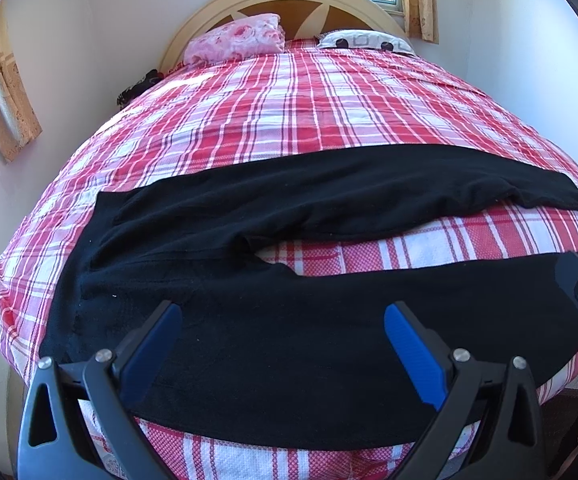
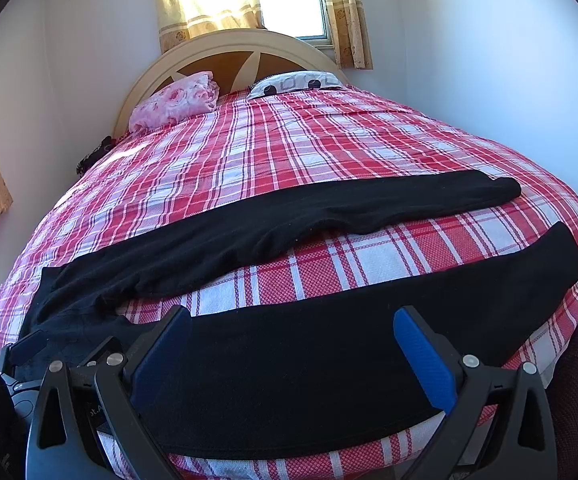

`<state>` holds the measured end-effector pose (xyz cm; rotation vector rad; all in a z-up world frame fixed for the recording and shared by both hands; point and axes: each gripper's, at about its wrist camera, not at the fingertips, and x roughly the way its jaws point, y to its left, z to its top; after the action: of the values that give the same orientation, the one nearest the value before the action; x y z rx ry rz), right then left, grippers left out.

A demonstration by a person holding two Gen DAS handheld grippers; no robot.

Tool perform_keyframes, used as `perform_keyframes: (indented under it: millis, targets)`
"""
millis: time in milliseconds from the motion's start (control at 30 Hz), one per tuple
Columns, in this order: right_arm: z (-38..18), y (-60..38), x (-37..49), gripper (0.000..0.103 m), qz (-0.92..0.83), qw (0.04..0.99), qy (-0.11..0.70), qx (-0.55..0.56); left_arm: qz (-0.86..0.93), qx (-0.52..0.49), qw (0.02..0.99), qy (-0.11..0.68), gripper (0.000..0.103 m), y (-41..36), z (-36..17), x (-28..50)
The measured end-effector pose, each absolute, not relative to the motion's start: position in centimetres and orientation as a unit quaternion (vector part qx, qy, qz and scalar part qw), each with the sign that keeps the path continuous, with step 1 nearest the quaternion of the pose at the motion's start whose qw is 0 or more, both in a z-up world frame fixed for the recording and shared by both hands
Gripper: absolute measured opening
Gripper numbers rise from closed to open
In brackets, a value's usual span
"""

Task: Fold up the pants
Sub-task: 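Grasp the pants leg cuff with the right gripper and lift it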

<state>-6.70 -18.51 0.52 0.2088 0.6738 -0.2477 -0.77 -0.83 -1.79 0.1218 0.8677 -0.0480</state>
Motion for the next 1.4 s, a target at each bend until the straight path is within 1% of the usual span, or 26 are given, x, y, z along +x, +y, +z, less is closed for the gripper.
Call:
perform_keyframes:
  millis: [400, 633, 900, 1000, 1100, 1133, 1167, 1233, 1400]
  targets:
    - [0.4, -17.5, -5.0, 0.102, -0.108, 0.932, 0.335, 0.083, -0.012, 0.048, 0.9, 0.433, 0.103, 0.8, -2.6, 0.7]
    - [0.6, -16.9, -2.5, 0.102, -0.076, 0.934, 0.342, 0.07, 0.007, 0.055, 0.904, 0.425, 0.103, 3.5, -2.7, 1.9]
    - [2.0, -12.9, 4.4, 0.102, 0.068, 0.931, 0.358, 0.03, 0.102, 0.075, 0.904, 0.409, 0.103, 10.1, -3.0, 3.8]
    - [2.0, -8.7, 8.7, 0.102, 0.129, 0.923, 0.361, -0.021, 0.116, 0.055, 0.894, 0.429, 0.103, 12.5, -3.6, 5.2]
    - [1.5, -5.1, 12.3, 0.102, 0.188, 0.911, 0.365, -0.034, 0.116, 0.028, 0.88, 0.46, 0.103, 14.5, -4.8, 6.4]
    - [1.2, -3.8, 13.8, 0.099, 0.201, 0.905, 0.373, -0.041, 0.119, 0.016, 0.878, 0.464, 0.103, 15.4, -5.0, 6.7]
    - [0.7, -1.8, 15.7, 0.094, 0.222, 0.896, 0.381, -0.051, 0.122, 0.013, 0.877, 0.465, 0.103, 15.7, -5.1, 6.7]
    - [0.0, 0.5, 17.9, 0.09, 0.248, 0.883, 0.392, -0.063, 0.131, 0.012, 0.876, 0.464, 0.103, 16.2, -5.3, 6.6]
    - [-3.2, 6.3, 23.8, 0.09, 0.294, 0.845, 0.435, -0.096, 0.132, 0.024, 0.872, 0.471, 0.103, 17.0, -6.5, 7.4]
